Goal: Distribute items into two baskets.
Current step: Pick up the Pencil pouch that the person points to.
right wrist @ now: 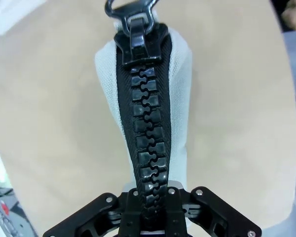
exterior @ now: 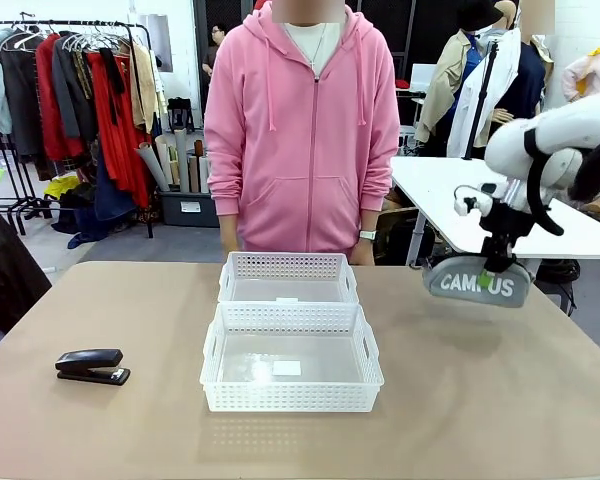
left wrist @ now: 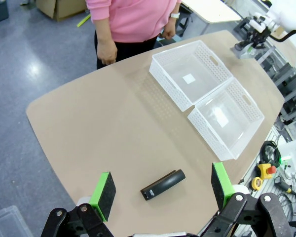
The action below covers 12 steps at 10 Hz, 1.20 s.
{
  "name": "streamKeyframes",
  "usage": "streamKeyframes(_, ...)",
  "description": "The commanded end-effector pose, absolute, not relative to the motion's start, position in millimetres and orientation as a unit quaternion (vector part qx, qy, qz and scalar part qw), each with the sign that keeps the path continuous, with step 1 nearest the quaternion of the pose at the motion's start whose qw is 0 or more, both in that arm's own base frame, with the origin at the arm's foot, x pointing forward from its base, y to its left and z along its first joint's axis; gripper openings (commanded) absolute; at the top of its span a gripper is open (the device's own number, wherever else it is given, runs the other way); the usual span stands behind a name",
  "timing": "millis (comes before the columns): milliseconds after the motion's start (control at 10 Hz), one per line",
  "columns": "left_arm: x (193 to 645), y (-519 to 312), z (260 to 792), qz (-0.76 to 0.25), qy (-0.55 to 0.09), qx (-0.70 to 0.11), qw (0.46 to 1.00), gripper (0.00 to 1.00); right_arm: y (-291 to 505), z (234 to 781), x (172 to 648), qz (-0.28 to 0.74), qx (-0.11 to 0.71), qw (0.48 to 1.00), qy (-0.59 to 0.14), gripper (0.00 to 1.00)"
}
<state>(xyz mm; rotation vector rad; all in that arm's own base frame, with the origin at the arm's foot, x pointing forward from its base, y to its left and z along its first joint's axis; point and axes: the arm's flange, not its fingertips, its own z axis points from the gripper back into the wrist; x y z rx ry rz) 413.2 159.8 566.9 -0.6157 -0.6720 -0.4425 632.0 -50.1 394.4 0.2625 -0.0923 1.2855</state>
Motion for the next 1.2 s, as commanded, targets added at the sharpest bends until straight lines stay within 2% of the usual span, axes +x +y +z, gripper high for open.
streamKeyframes(0, 413, 160, 568, -0.212, -0.327, -0.297, 0.872, 1.00, -33, 433, 602, 0.580, 0.149, 0.799, -0.058, 0.00)
streamKeyframes(100, 413, 160, 568, -0.212, -0.327, -0.297, 0.872, 1.00, -27, 451, 589, 0.585, 0.159, 0.793, -0.062, 0.00)
streamKeyframes(600, 413, 160, 568, -0.212, -0.327, -0.297, 0.872, 1.00, 1, 525, 513, 0.597, 0.101, 0.795, -0.043, 0.00)
streamKeyframes(900, 413, 160, 568, -0.212, -0.327, -0.297, 0.872, 1.00, 9, 548, 484, 0.560, 0.095, 0.821, -0.056, 0.00)
streamKeyframes(1100, 413, 160, 568, -0.212, -0.327, -0.297, 0.872, 1.00, 4, 547, 482, 0.553, 0.094, 0.826, -0.061, 0.00)
